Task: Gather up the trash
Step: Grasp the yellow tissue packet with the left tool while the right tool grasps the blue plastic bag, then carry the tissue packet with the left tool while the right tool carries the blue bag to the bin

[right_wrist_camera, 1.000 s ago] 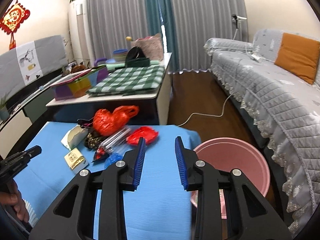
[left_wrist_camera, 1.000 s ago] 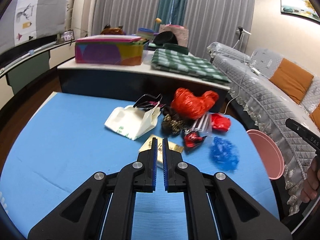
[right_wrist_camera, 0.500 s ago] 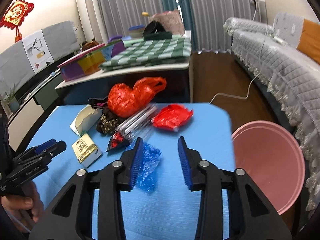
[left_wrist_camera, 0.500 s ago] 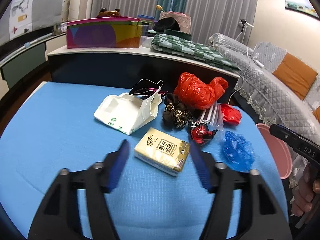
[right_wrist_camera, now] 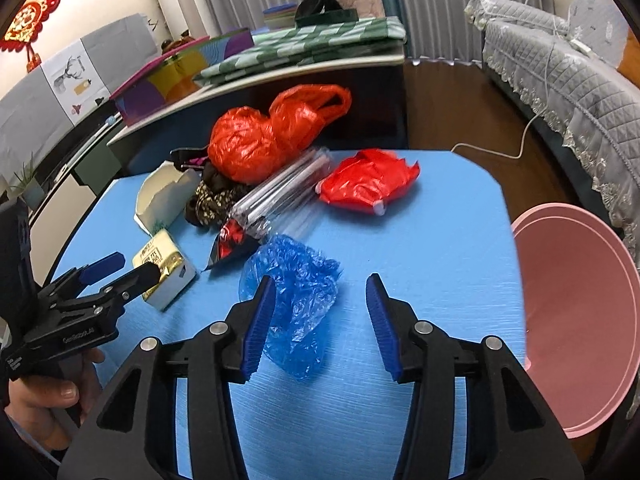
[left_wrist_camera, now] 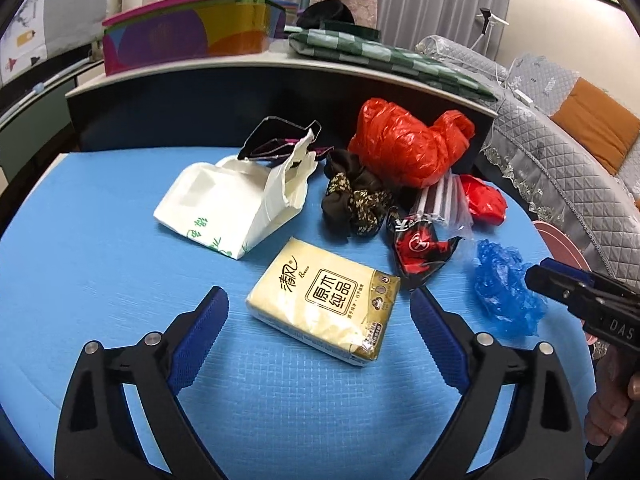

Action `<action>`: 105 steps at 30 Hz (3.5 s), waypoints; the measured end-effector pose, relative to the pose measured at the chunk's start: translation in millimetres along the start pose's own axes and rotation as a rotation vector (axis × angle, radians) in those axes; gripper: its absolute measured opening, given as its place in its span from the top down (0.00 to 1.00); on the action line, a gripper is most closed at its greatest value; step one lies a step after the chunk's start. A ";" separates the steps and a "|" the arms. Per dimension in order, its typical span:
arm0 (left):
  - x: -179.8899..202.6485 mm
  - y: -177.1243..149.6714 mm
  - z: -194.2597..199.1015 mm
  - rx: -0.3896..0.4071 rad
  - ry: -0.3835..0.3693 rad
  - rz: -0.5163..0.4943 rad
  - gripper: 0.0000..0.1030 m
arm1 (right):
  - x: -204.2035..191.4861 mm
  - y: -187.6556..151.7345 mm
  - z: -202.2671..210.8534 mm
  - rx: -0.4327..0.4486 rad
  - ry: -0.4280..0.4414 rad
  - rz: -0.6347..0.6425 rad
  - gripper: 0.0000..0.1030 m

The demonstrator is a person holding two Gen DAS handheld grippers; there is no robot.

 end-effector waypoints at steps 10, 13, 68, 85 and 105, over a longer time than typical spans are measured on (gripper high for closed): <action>0.1 -1.6 -10.9 -0.034 0.000 -0.005 0.15 | -8.8 -8.5 -17.2 -0.056 0.012 0.044 0.64; 2.0 -2.5 -12.4 -0.045 -0.003 -0.011 0.19 | -12.4 -10.1 -17.9 -0.064 0.018 0.059 0.72; 50.2 5.5 91.2 0.167 -0.030 -0.074 0.27 | 23.7 10.0 127.6 0.264 -0.108 0.018 0.96; 94.6 13.0 96.9 0.187 -0.077 -0.115 0.27 | 67.6 22.1 163.0 0.330 -0.211 -0.034 0.96; 187.0 48.4 73.0 0.187 -0.167 -0.190 0.27 | 143.5 50.6 199.8 0.404 -0.369 -0.080 0.96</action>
Point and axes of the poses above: each gripper's, at about its wrist camera, not at the fingertips, and z roughly against the way its jaws point, x to its right, y to its top, the point moved 7 cm from there along -z, roughly the way its jaws point, and after that the axes turned 4 degrees about -y, right-handed, at the moved point
